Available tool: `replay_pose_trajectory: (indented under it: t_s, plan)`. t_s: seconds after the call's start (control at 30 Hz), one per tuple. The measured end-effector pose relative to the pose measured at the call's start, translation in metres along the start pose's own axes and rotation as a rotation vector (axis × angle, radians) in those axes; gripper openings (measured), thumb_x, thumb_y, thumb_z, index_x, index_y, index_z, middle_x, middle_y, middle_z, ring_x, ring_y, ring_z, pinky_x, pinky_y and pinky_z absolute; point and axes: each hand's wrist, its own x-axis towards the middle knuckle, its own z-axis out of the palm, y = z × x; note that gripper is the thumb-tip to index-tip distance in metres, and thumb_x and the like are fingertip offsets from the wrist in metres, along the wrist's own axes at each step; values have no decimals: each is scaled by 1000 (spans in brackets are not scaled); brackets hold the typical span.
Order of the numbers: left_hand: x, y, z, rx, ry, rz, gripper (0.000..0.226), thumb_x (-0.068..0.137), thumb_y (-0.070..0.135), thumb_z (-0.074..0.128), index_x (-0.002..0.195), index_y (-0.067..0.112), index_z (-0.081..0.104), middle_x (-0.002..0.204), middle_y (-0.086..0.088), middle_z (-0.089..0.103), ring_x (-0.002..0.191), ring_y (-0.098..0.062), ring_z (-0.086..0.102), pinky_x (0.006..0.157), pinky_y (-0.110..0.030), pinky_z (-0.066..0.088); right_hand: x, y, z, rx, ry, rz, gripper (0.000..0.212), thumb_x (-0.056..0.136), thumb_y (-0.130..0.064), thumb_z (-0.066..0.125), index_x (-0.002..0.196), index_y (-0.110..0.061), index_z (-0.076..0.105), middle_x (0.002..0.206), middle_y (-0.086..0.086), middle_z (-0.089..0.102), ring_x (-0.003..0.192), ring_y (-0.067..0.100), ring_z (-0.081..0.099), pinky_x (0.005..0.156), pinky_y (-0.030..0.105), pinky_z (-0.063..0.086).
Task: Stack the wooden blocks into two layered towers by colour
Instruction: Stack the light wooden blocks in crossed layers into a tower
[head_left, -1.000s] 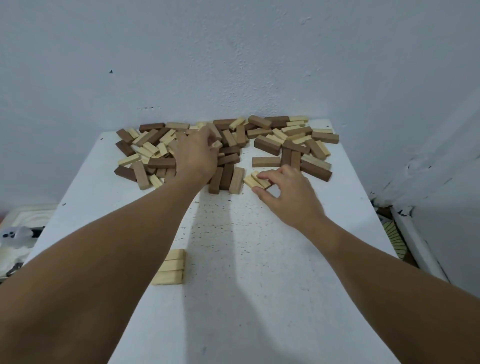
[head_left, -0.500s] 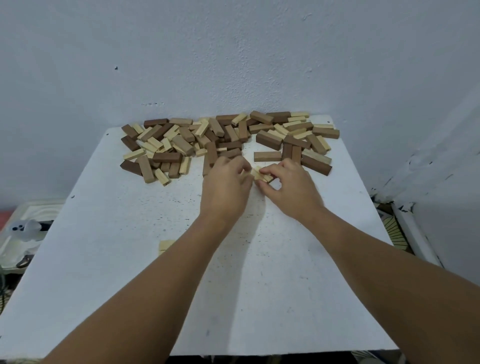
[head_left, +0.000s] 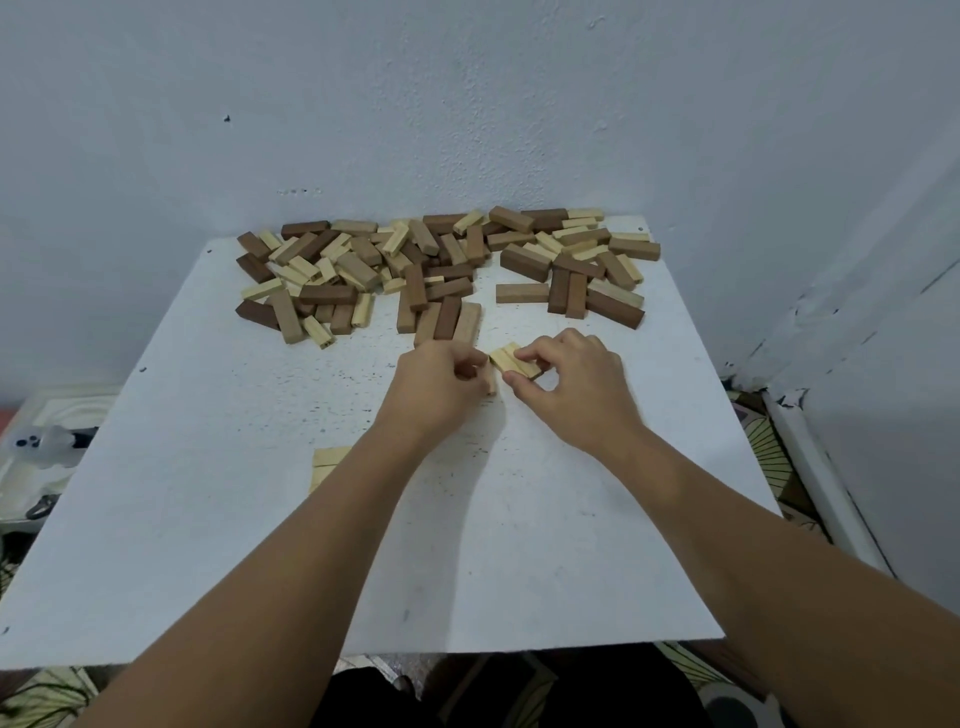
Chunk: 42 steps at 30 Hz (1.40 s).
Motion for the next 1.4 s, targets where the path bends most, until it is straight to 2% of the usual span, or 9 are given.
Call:
replay_pose_trajectory:
  t_s: [0.1, 0.27, 0.33, 0.43, 0.57, 0.83, 1.03, 1.2, 1.4]
  plan:
    - [1, -5, -2, -127, -37, -54, 41, 80, 26, 88, 119, 24, 75, 97, 9, 74, 91, -4, 69, 70, -14, 46, -5, -4, -3, 37, -19, -4, 32, 92, -58, 65, 115, -37, 71, 96, -16, 60, 99, 13, 53, 92, 38, 40]
    - [0, -4, -8, -172, -135, -33, 75, 65, 28, 99, 132, 20, 66, 100, 7, 73, 92, -8, 71, 87, -24, 55, -2, -2, -4, 95, -29, 55, 32, 100, -49, 58, 129, -37, 65, 96, -18, 63, 97, 9, 52, 96, 38, 41]
    - [2, -5, -7, -140, -130, -20, 83, 62, 27, 101, 136, 16, 64, 100, 6, 72, 91, -8, 71, 87, -24, 56, 0, -3, -3, 65, -52, 68, 35, 101, -45, 56, 134, -38, 63, 96, -19, 62, 99, 10, 51, 99, 39, 40]
    - [5, -4, -4, -113, -128, -7, 77, 62, 26, 100, 132, 15, 68, 97, 6, 71, 87, -6, 68, 78, -17, 51, 0, -2, -4, 38, -87, 78, 37, 99, -46, 57, 136, -39, 63, 97, -21, 60, 100, 9, 50, 101, 38, 38]
    - [8, -6, -4, -101, -120, 6, 67, 64, 27, 100, 125, 18, 73, 95, 7, 72, 84, -5, 67, 74, -13, 49, 0, 0, -6, 69, -99, 88, 37, 96, -49, 62, 132, -39, 64, 96, -23, 61, 99, 8, 51, 100, 36, 40]
    - [11, -10, -4, -116, -143, 21, 61, 65, 25, 99, 122, 21, 75, 95, 6, 70, 81, -4, 64, 72, -14, 49, -1, -2, -11, 91, -119, 109, 40, 93, -53, 68, 128, -35, 64, 99, -21, 63, 99, 8, 52, 93, 33, 38]
    - [12, -13, -6, -142, -191, 26, 60, 68, 23, 97, 124, 22, 73, 95, 5, 67, 82, -6, 62, 73, -15, 49, -1, -1, -16, 133, -165, 116, 41, 89, -52, 74, 124, -31, 66, 96, -21, 61, 94, 7, 52, 87, 36, 48]
    - [13, -10, -8, -141, -244, 13, 66, 62, 27, 100, 121, 25, 73, 96, 3, 64, 81, -8, 60, 72, -20, 46, 2, -1, -18, 133, -188, 115, 43, 87, -54, 76, 120, -30, 65, 97, -16, 59, 92, 8, 52, 86, 36, 49]
    - [15, -9, -7, -127, -232, 6, 59, 63, 28, 100, 117, 27, 75, 94, 4, 65, 78, -7, 60, 70, -19, 45, 2, -2, -21, 147, -218, 113, 43, 86, -54, 77, 118, -29, 65, 98, -14, 59, 92, 9, 53, 88, 39, 51]
